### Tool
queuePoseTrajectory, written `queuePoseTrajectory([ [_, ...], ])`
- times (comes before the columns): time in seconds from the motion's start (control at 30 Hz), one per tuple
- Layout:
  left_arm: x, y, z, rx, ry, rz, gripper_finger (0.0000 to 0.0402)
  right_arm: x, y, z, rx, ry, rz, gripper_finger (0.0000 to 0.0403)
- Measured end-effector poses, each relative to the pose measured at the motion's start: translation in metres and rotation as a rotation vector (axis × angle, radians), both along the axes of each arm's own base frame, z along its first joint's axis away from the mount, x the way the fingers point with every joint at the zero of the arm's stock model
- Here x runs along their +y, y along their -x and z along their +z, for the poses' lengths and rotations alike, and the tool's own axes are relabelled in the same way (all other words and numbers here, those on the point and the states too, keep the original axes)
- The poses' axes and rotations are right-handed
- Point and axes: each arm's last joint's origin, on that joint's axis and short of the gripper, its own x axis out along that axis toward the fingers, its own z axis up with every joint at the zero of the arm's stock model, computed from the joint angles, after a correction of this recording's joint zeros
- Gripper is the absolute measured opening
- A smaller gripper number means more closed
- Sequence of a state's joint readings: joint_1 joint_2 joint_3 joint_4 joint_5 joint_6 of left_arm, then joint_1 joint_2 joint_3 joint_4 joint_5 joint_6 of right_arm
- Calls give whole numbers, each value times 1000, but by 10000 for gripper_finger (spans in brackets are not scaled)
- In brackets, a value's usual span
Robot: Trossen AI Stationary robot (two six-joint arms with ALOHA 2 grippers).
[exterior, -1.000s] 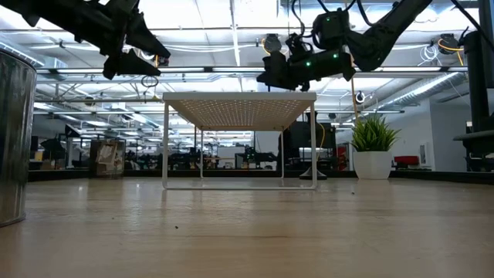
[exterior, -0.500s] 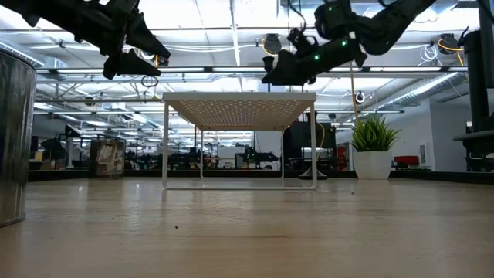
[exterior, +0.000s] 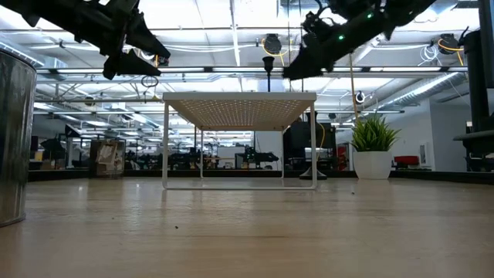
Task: Pick & Place candle stick holders
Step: Put the top black candle holder on the shelf aligned with the other black candle holder
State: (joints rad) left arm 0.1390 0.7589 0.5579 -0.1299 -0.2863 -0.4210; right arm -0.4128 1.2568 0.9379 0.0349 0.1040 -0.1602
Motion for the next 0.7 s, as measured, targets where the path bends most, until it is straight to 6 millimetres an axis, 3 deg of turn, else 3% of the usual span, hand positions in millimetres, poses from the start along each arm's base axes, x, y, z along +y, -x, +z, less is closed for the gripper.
queuePoseTrajectory([
  [0.2, 0, 0, 0, -1, 3, 1, 285, 18, 23, -8, 185, -134, -141, 273],
  [0.33, 0, 0, 0, -3, 6, 2, 285, 20, 32, -16, 264, -184, -243, 274],
  [0.5, 0, 0, 0, -4, 8, 3, 285, 15, 37, -41, 230, -232, -306, 272],
  [0.7, 0, 0, 0, -9, 21, 0, 285, 5, 45, -75, 69, -210, -405, 276],
])
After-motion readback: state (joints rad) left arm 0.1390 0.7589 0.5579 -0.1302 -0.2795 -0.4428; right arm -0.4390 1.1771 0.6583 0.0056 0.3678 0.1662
